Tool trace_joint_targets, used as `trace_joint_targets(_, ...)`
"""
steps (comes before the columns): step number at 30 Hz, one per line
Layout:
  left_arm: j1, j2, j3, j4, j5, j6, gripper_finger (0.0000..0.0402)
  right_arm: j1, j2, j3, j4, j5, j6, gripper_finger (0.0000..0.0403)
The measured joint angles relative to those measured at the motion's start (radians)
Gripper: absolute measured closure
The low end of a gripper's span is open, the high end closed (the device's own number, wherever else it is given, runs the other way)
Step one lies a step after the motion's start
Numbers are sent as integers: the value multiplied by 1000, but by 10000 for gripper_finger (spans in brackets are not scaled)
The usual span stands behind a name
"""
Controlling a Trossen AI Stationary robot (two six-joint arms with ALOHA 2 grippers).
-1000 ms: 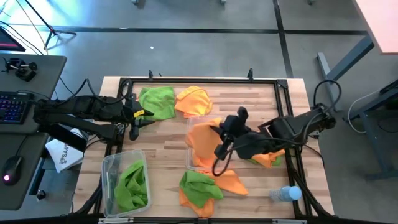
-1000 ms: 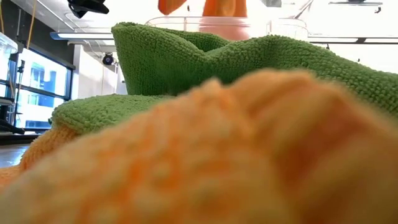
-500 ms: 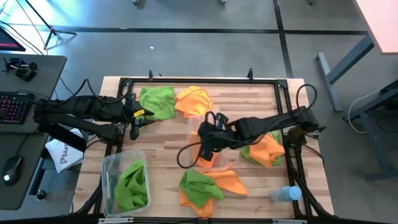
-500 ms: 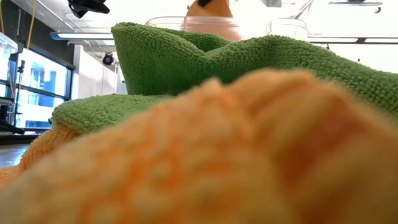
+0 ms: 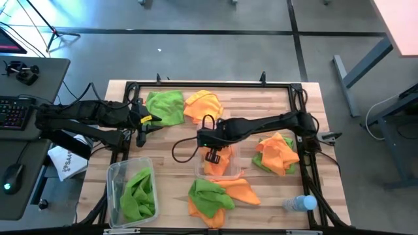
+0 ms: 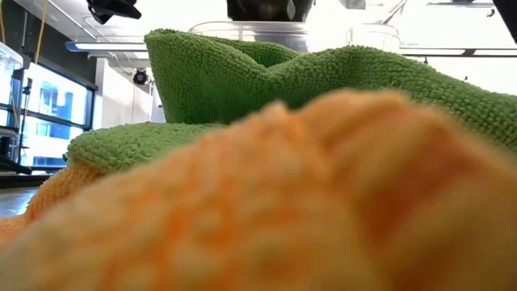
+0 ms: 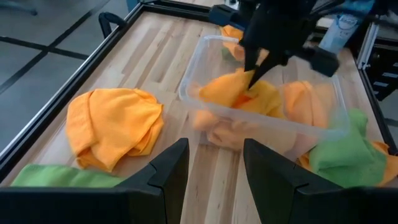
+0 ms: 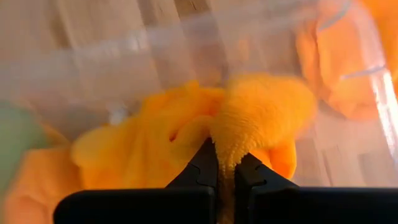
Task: Sort microfiber towel by color & place in baskets
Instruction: Put the yellow microfiber towel into the right transparent bin
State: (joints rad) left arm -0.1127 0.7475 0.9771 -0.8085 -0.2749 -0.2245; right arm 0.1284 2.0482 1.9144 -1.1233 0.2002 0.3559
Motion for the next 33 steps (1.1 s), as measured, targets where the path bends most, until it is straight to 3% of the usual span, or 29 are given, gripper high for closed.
trace_joint_targets(5, 0, -19, 0, -10, -5, 0, 261, -4, 63, -8, -17, -11, -77, 403)
trace_joint_targets(9, 0, -43, 0, -11, -7, 0, 261, -9, 67, -104, 91, -69, -97, 403)
trace_joint_targets(15, 0, -67, 0, -11, -8, 0, 261, -24, 68, -243, 241, -104, -3, 403)
trace_joint_targets(20, 0, -68, 0, -11, -28, 1, 261, -32, 67, -274, 283, -104, 94, 398)
trace_joint_targets(26, 0, -67, 0, -11, -37, 8, 261, -47, 67, -274, 284, -101, 159, 373)
trace_joint_targets(33, 0, -67, 0, -11, -37, 8, 261, -61, 67, -245, 245, -144, 198, 313)
